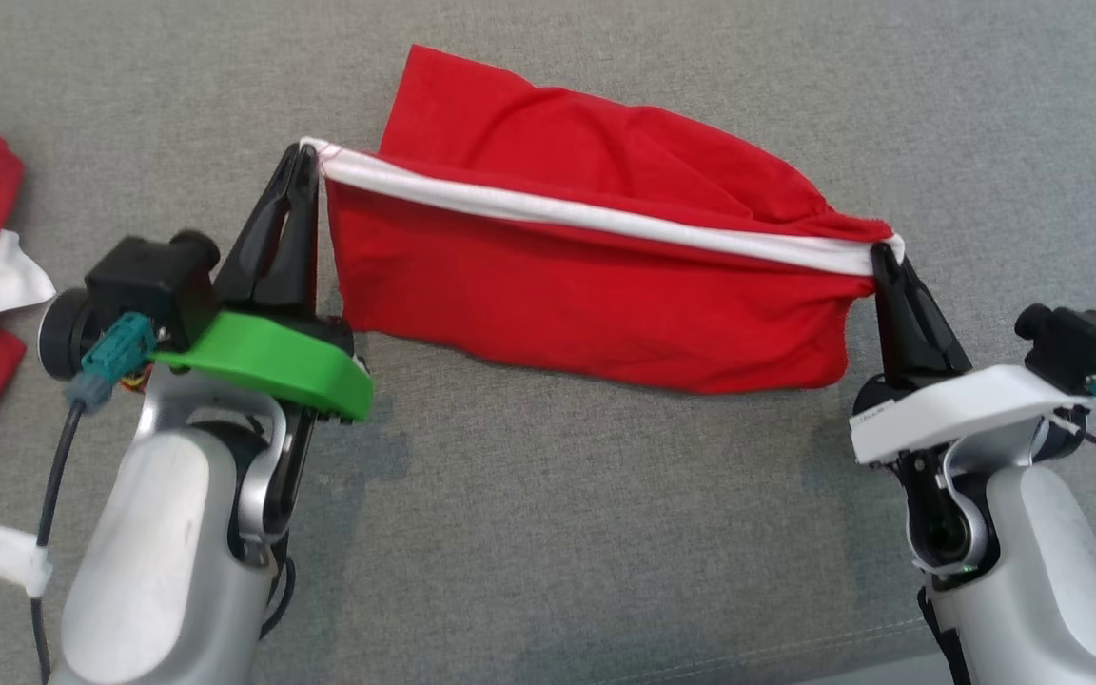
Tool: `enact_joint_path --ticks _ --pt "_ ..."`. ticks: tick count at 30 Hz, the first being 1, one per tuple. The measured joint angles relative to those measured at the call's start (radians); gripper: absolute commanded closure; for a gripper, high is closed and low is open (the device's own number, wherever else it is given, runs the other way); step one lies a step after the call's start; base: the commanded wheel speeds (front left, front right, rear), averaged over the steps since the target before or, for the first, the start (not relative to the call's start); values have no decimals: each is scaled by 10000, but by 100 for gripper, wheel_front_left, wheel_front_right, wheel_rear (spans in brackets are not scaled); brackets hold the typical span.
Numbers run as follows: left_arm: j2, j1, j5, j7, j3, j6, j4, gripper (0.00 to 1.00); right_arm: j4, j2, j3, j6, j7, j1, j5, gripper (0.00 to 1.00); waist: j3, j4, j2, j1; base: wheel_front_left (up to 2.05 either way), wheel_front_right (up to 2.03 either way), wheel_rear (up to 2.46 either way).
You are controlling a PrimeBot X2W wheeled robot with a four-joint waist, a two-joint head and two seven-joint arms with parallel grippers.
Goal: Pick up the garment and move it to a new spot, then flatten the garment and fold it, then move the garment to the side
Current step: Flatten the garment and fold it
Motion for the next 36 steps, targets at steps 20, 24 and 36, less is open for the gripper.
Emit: enact_joint_path --ticks 20,24,36 --pt "-669 -4955 -213 -857 -236 -796 6078 0 2744 -13 727 -6 -384 -3355 201 0 1763 -672 0 0 0 0 0" --pt "-759 -5028 -259 -1567 -291 -871 6527 0 2487 -13 995 -4 -771 -3194 -194 0 1686 -683 0 1 0 0 0" --pt "-479 -3234 305 -3173 -107 -36 4602 0 462 -347 314 -6 -1708 -1483 -1638 0 1083 -450 0 0 0 0 0"
